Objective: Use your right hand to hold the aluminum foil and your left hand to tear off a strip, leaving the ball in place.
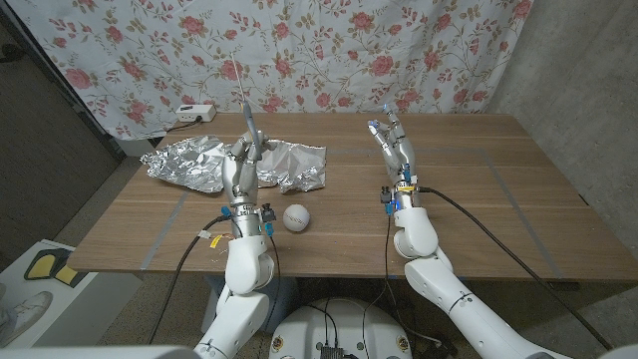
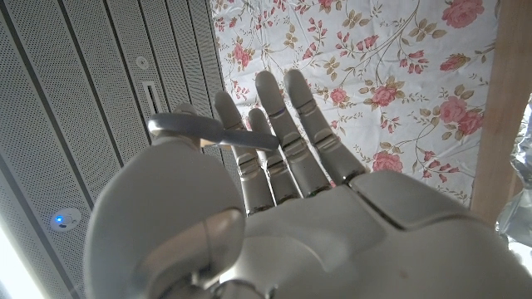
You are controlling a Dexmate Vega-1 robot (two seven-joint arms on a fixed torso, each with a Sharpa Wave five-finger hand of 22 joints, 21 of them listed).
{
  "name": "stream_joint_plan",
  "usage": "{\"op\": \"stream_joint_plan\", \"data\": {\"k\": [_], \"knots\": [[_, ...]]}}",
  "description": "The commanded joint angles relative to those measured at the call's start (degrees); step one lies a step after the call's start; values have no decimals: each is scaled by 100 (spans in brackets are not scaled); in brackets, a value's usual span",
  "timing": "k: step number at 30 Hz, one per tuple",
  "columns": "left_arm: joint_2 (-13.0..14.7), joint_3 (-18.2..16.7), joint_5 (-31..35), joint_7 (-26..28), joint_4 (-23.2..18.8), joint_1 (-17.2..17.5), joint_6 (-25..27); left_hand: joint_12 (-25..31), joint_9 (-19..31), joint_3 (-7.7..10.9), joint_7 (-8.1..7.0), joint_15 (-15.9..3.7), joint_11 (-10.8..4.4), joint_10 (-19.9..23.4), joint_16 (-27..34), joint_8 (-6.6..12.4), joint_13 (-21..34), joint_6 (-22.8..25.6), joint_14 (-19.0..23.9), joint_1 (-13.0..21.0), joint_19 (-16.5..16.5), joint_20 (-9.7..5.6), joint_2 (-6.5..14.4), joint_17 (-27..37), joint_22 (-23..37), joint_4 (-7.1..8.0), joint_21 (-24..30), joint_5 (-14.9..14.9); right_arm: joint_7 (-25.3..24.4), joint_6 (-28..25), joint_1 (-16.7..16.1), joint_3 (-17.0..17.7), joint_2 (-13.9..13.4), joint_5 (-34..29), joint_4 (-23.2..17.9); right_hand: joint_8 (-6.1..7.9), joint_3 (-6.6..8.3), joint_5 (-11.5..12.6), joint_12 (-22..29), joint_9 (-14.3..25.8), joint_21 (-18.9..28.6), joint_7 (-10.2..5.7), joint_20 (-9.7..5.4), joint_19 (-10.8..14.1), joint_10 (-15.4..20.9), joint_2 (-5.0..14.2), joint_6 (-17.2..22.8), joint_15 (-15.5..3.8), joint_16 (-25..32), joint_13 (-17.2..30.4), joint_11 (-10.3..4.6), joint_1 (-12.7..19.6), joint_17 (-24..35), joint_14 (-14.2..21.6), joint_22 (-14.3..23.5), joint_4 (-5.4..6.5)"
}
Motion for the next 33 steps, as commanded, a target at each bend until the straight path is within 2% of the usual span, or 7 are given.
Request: {"op": "stream_joint_plan", "data": {"k": [1, 8, 15, 20, 27, 29, 33], "knots": [[116, 135, -535, -321, 169, -102, -14, 1783, 37, 101, 448, -9, -60, -3, -76, -37, 11, -668, 40, 420, -83, -31, 468, -67, 185, 167, 154, 38, -55, -65, -26, 12, -38, -80, -86, 28, 41, 29, -27, 7, 41, -43, -8, 50, -20, 12, 23, -937, 38, 1, 1, -59, 20, -21, 17, 1], [39, 192, -881, -424, 362, -170, -100, 1746, 17, 75, 379, -47, -111, 178, -154, -67, -190, -585, 151, 369, -179, -76, 398, -151, 278, 214, 305, 52, -85, -77, -11, 6, -33, -130, -110, 31, 43, 30, -53, 6, 42, -48, -12, 53, -20, 12, 24, -935, 43, -14, -1, -71, 19, -25, 17, -3], [-83, 154, -973, -390, 541, -213, -181, 1809, 162, -178, 318, -59, -100, 572, -183, 56, -358, -319, 420, 456, -78, -128, -222, -219, 269, -35, 523, 79, -130, -102, -28, 10, -37, -173, -145, 31, 46, 31, -77, 6, 42, -50, -6, 57, -20, 9, 18, -937, 46, -25, 1, -81, 17, -30, 17, -9], [-138, 93, -829, -327, 664, -239, -233, 1812, 303, -519, 325, -27, -88, 779, -228, 148, -488, -129, 572, 204, -1, -134, -653, -289, 213, 26, 637, 169, -137, -120, -27, 8, -49, -190, -166, 33, 44, 29, -98, 6, 40, -53, -2, 56, -23, 1, 18, -933, 47, -35, 2, -96, 14, -36, 18, -11], [-213, 6, -658, -200, 735, -240, -264, 1771, 117, -1059, 415, -16, -55, 1039, -287, 26, -731, 165, 780, -329, 174, -154, -1227, -436, 68, 213, 724, 323, -170, -171, -17, 8, -37, -182, -181, 36, 41, 27, -146, 5, 35, -62, 2, 45, -46, -6, 16, -924, 52, -58, 2, -125, 13, -47, 18, -10], [-216, -14, -627, -176, 719, -223, -262, 1773, 86, -1119, 448, -3, -36, 1067, -309, 7, -748, 210, 824, -381, 196, -155, -1277, -493, 44, 233, 729, 351, -153, -159, 0, 2, -41, -177, -159, 34, 40, 26, -158, 5, 34, -64, 1, 44, -48, -7, 10, -925, 54, -64, 2, -131, 13, -50, 18, -11], [-215, -30, -718, -188, 729, -212, -290, 1728, -29, -1441, 510, 19, -12, 1160, -358, -107, -895, 314, 918, -652, 293, -187, -1525, -615, -78, 313, 731, 468, -134, -138, 29, -9, -25, -146, -116, 35, 35, 23, -176, 5, 34, -67, 7, 43, -50, -17, 6, -918, 56, -73, 2, -146, 11, -53, 18, -12]]}}
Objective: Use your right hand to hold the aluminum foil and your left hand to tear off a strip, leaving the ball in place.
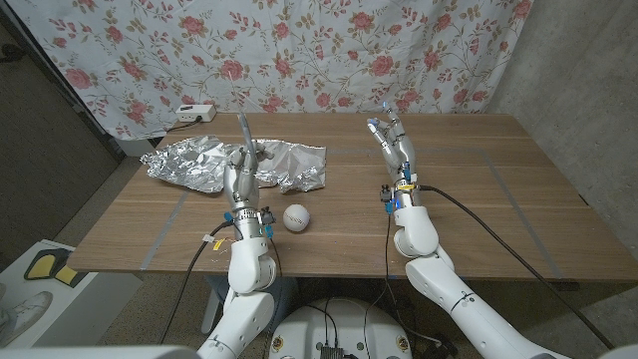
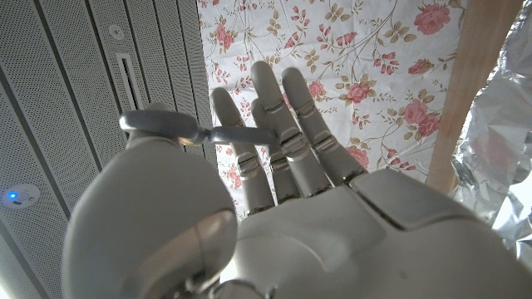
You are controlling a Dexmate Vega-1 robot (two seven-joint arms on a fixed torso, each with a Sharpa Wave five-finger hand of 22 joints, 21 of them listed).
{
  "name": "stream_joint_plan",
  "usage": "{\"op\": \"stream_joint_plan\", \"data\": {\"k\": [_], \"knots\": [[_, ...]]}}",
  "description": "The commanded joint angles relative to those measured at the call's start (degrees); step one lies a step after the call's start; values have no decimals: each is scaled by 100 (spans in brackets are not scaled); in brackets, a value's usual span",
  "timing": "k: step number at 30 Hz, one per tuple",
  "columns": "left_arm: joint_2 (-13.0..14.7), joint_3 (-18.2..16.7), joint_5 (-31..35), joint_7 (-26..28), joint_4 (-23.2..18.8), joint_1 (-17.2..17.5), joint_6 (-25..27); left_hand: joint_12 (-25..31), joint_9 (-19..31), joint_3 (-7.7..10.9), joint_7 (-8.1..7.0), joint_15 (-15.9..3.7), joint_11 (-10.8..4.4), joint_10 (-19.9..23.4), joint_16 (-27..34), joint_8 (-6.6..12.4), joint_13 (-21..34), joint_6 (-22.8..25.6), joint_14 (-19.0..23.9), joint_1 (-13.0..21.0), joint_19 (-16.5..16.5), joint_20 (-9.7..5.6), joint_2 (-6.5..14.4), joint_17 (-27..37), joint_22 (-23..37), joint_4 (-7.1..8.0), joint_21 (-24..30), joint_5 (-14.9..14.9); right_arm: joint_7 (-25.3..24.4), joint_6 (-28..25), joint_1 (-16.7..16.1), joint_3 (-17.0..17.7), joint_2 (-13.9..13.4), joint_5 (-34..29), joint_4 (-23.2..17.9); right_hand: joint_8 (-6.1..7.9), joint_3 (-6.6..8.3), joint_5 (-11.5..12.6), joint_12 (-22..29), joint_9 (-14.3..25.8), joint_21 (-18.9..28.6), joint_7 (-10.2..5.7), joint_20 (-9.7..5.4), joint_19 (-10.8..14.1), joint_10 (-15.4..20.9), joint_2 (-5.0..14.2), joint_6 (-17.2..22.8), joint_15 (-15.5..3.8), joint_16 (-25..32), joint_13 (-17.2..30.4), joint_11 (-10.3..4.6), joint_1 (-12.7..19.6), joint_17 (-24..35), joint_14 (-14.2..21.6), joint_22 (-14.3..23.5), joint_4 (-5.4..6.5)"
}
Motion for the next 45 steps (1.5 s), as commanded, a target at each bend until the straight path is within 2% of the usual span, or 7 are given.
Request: {"op": "stream_joint_plan", "data": {"k": [1, 4, 7, 8, 19, 32, 45], "knots": [[-96, -120, 75, 125, 110, 11, -75, 812, -87, -314, 167, 7, -503, 624, -69, -138, -96, -11, 80, -275, 97, -2, -255, -101, -111, 80, 23, 130, 10, -4, 56, -20, 11, 26, 45, 36, 35, 22, -38, 5, 12, -41, 9, 43, -52, -17, 37, -948, 42, 4, 2, -45, 10, -24, 5, -11], [-110, -138, 77, 135, 127, 14, -99, 773, -130, -584, 192, 50, -454, 591, -113, -232, -158, -16, 99, -485, 116, 24, -310, -182, -214, 132, -8, 213, 15, -13, 61, -24, 14, 45, 46, 39, 33, 20, -52, 4, 11, -43, 16, 41, -55, -22, 39, -951, 43, -3, 2, -52, 9, -29, 5, -14], [-140, -178, 158, 212, 105, 45, -55, 745, -173, -739, 217, 107, -414, 605, -150, -276, -223, 30, 121, -591, 121, 51, -339, -260, -270, 150, -29, 248, 29, -6, 66, -23, -3, 44, 46, 41, 33, 17, -65, 4, 8, -51, 21, 33, -57, -26, 44, -954, 44, -10, 2, -54, 7, -32, 5, -19], [-131, -191, 183, 224, 96, 56, -39, 719, -177, -862, 221, 104, -396, 634, -177, -300, -291, 45, 140, -676, 138, 66, -346, -318, -314, 164, -42, 270, 25, -12, 65, -20, -12, 26, 40, 42, 32, 17, -67, 4, 7, -53, 22, 31, -58, -27, 45, -952, 45, -11, 2, -57, 7, -31, 5, -18], [35, -318, 356, 467, -414, 376, 446, 671, -254, -1398, 377, 229, -240, 788, -217, -449, -513, 166, 274, -974, 287, 205, -283, -504, -525, 215, -68, 360, 18, -44, 9, 13, -66, 57, -54, 46, 25, 7, -115, 3, 5, -67, 34, 23, -67, -40, 45, -953, 51, -35, 1, -83, 4, -43, 6, -24], [338, -436, 201, 557, -1035, 840, 881, 702, -249, -1616, 452, 320, -92, 946, -174, -501, -582, 292, 397, -1008, 394, 297, -191, -555, -644, 231, -64, 415, 29, -27, -4, 12, -57, 74, -53, 41, 26, -1, -168, 2, 5, -45, 44, 19, -80, -49, 23, -953, 61, -56, 3, -99, -2, -46, 6, -39], [621, -464, -190, 401, -1468, 1202, 1042, 687, -235, -1657, 440, 331, -108, 928, -183, -571, -606, 300, 388, -896, 409, 304, -37, -604, -717, 226, -69, 462, 64, -246, -67, -3, -188, 63, -213, 38, 27, -6, -205, 2, 6, -20, 48, 17, -79, -54, 1, -954, 66, -59, 6, -119, -8, -59, 6, -49]]}}
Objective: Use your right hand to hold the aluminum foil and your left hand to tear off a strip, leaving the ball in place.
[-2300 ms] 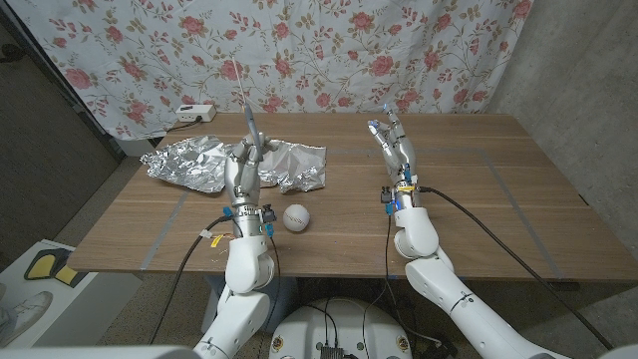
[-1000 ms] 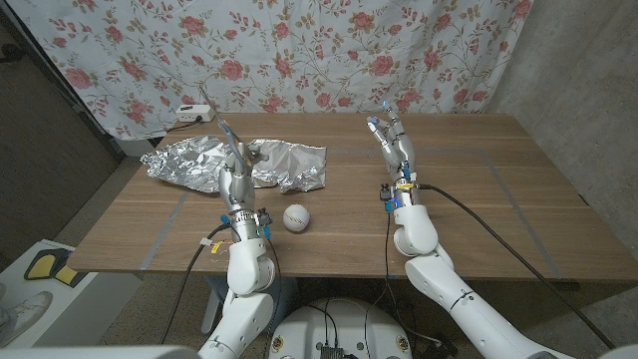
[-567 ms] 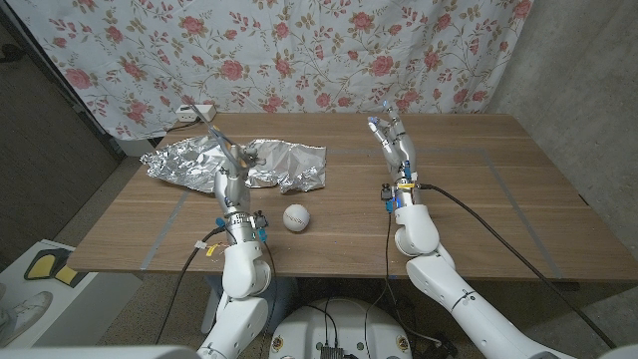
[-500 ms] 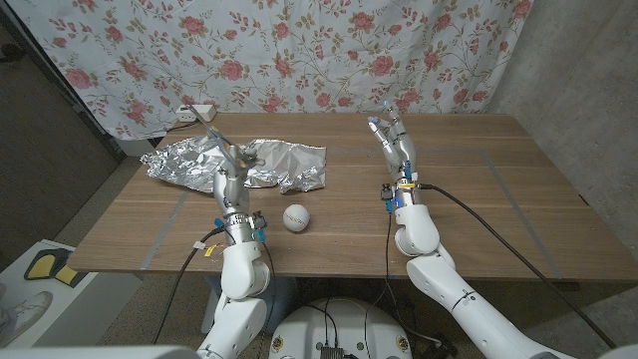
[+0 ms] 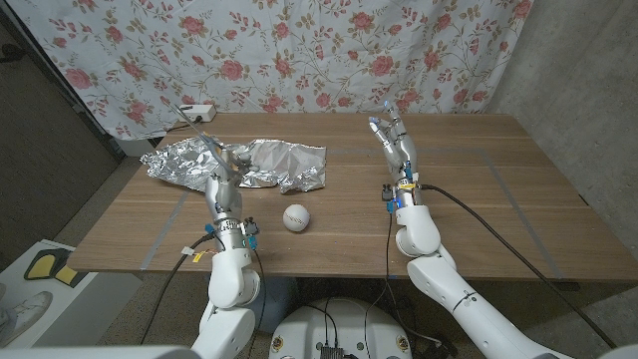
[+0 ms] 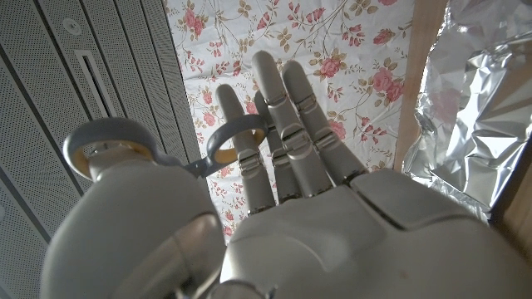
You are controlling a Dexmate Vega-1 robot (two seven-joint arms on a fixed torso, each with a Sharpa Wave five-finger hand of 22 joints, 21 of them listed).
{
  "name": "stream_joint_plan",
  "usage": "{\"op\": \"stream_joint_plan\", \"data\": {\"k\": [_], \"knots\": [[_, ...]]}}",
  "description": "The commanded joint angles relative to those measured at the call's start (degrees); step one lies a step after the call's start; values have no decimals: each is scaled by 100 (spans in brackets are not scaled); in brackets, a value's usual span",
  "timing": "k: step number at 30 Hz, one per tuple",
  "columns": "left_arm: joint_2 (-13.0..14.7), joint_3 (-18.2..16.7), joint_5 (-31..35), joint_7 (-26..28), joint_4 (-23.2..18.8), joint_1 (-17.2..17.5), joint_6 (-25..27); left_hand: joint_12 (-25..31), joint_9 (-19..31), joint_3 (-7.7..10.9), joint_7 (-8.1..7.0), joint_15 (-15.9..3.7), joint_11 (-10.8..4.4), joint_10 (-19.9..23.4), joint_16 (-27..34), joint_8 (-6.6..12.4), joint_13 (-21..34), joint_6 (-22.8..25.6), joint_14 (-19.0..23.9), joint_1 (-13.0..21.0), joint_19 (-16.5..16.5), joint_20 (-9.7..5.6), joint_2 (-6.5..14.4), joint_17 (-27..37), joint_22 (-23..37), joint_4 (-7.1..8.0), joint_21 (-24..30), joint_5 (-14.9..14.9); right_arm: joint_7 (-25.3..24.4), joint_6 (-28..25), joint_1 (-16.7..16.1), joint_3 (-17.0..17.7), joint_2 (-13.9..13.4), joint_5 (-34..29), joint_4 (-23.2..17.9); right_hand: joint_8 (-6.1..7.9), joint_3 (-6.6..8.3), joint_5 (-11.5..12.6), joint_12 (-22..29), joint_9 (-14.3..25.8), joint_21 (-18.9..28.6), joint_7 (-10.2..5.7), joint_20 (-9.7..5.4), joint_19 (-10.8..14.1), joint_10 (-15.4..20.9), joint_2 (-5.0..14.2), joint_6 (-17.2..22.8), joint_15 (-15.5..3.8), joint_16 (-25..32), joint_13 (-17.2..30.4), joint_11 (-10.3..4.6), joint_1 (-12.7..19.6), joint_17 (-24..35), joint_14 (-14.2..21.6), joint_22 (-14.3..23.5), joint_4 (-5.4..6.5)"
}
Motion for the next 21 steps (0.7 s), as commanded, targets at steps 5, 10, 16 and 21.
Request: {"op": "stream_joint_plan", "data": {"k": [5, 10, 16, 21], "knots": [[330, -143, -221, -65, -626, 560, 234, 668, 32, -63, 79, -10, -519, 535, 37, -42, 0, -51, 39, 76, 38, -21, 109, 8, -33, 0, 10, 59, 40, -267, -50, -21, -168, -35, -156, -3, -2, -10, -66, 1, 1, 53, 56, -3, -65, -33, -91, -920, 18, 17, 16, -70, -15, -64, 8, -29], [388, -232, -259, -26, -787, 785, 333, 675, 52, -73, 80, -13, -504, 553, 54, -57, -5, -43, 62, 124, 30, -20, 150, 8, -23, -4, 28, 72, 6, -322, -56, -25, -182, -54, -171, -5, -8, -13, -79, 1, -1, 51, 62, -10, -70, -42, -101, -909, 17, 18, 14, -87, -18, -75, 9, -27], [448, -293, -364, -19, -897, 991, 448, 676, 56, -111, 90, 2, -501, 536, 44, -92, 1, -39, 38, 157, 28, -22, 163, -6, -31, -3, 42, 81, -48, -545, -79, -39, -311, -222, -316, -12, -56, -31, -128, 0, -7, 73, 116, -41, -106, -105, -143, -848, -6, 22, 19, -199, -34, -138, 9, 0], [460, -356, -377, 27, -957, 1103, 520, 660, 64, -187, 87, 7, -491, 523, 46, -121, -23, -40, 29, 119, 32, -25, 114, -7, -42, 15, 53, 78, -49, -788, -86, -48, -444, -277, -484, -7, -157, -63, -218, 0, -11, 116, 187, -82, -147, -198, -179, -794, -29, 12, 12, -472, -68, -190, 11, 92]]}}
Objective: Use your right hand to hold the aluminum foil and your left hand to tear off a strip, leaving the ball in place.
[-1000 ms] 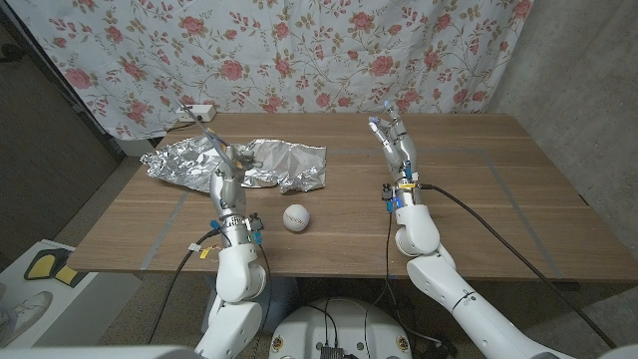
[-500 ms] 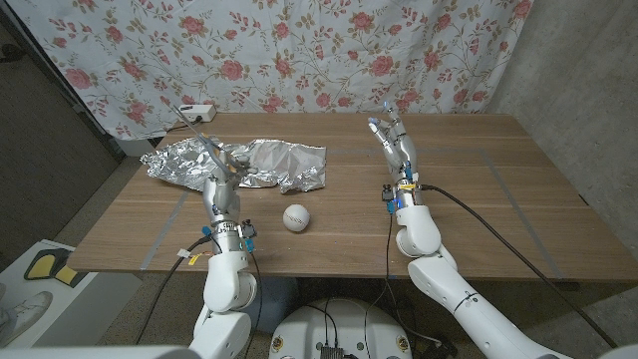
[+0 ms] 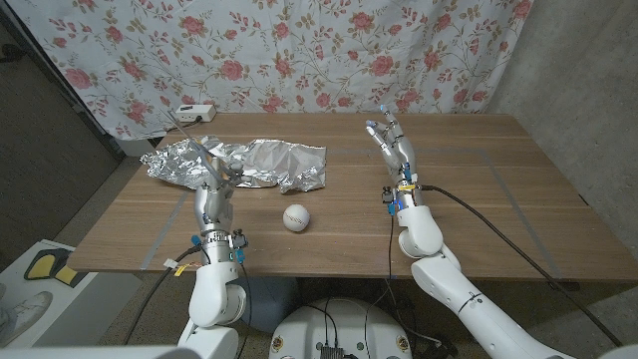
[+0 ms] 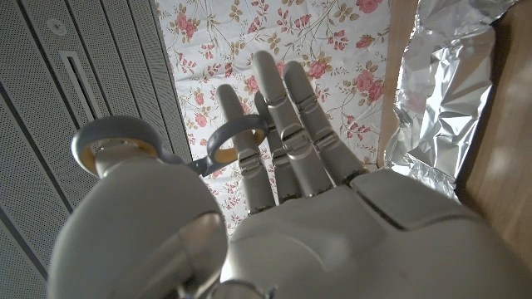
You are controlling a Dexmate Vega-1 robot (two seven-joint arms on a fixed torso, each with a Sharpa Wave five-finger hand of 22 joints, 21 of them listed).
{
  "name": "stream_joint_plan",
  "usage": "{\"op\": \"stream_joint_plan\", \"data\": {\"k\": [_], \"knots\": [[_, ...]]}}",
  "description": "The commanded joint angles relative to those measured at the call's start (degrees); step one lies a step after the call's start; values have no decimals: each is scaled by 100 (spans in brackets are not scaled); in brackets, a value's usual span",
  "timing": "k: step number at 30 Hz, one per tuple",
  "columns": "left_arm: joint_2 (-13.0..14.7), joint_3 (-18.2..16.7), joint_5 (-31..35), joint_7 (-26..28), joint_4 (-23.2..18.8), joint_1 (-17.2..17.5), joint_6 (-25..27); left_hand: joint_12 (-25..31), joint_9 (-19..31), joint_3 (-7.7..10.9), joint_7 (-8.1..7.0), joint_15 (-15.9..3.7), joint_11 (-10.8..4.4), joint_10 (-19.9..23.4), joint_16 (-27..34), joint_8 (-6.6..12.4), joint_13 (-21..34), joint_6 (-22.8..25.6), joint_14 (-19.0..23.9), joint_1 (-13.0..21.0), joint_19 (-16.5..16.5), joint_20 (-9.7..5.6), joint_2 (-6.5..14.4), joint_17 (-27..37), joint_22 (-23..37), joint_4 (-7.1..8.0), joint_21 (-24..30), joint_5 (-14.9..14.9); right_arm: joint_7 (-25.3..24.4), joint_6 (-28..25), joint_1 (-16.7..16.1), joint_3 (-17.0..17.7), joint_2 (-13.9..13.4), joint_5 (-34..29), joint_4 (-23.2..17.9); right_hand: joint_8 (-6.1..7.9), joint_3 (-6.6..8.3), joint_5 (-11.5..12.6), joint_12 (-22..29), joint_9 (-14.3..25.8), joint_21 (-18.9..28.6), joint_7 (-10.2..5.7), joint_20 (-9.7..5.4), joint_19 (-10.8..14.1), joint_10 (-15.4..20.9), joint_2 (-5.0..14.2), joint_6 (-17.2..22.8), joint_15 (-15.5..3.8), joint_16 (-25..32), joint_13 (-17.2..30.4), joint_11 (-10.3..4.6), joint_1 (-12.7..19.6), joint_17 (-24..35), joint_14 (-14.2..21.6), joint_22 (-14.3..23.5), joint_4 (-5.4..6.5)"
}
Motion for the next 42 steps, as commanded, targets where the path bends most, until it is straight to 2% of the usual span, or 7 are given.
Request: {"op": "stream_joint_plan", "data": {"k": [1, 7, 10, 14, 20, 28, 42], "knots": [[115, -153, -83, 73, -269, 388, 212, 637, 14, -104, 111, 14, -473, 520, 22, -49, -14, -33, 24, -33, 22, -12, -38, 4, 15, 18, 56, 16, -58, -443, -16, -28, -243, -189, -278, -5, -77, -27, -128, 0, -16, 41, 83, -37, -91, -66, -39, -794, -42, -26, -6, -229, -28, -92, 13, 75], [288, -297, -45, 138, -585, 679, 521, 629, 16, -302, 166, 76, -420, 501, -13, -124, -27, -70, -23, -249, 12, 34, -163, -47, -10, 101, 61, -5, -84, -689, 62, -83, -358, -355, -361, -19, -316, -111, -335, -2, -18, 195, 186, -153, -197, -245, -185, -647, -94, -37, 18, -862, -99, -226, 17, 287], [359, -379, -46, 142, -709, 813, 610, 604, 16, -427, 194, 159, -334, 517, -18, -172, -83, -80, -27, -435, -26, 89, -190, -76, -8, 184, 64, -14, -118, -725, 89, -110, -372, -414, -355, -14, -361, -112, -378, -3, -20, 205, 204, -178, -239, -271, -196, -624, -95, -31, 28, -982, -109, -238, 17, 328], [430, -469, -86, 123, -826, 965, 700, 620, 31, -482, 219, 201, -298, 513, -22, -192, -57, -79, -32, -527, -21, 136, -173, -97, -14, 232, 72, -14, -116, -829, 128, -154, -431, -489, -377, -10, -489, -106, -433, -6, -27, 235, 243, -251, -235, -378, -229, -564, -104, -17, 83, -1276, -134, -277, 18, 420], [555, -514, -200, 15, -950, 1156, 861, 614, 53, -529, 266, 224, -281, 491, -6, -224, -55, -86, -26, -610, -16, 171, -128, -100, -7, 289, 92, -9, -102, -844, 192, -219, -434, -489, -321, -8, -531, -96, -465, -7, -27, 250, 247, -273, -258, -420, -241, -539, -107, -11, 108, -1364, -148, -287, 17, 440], [600, -390, -320, -95, -935, 1160, 959, 625, 56, -545, 267, 238, -251, 500, 22, -265, -45, -73, 5, -620, -34, 191, -72, -111, -4, 319, 105, -5, -112, -848, 207, -280, -430, -496, -305, -4, -541, -83, -484, -9, -29, 251, 248, -300, -258, -431, -245, -535, -108, -5, 103, -1392, -163, -289, 18, 436], [674, -337, -372, -120, -972, 1221, 994, 660, 95, -538, 274, 233, -261, 513, 73, -285, 5, 10, 15, -556, -4, 197, 12, -94, 11, 335, 153, -3, -15, -1406, 316, -339, -779, -768, -611, -16, -522, -61, -561, -11, -19, 277, 243, -319, -337, -418, -314, -485, -132, 7, 129, -1373, -202, -346, 18, 389]]}}
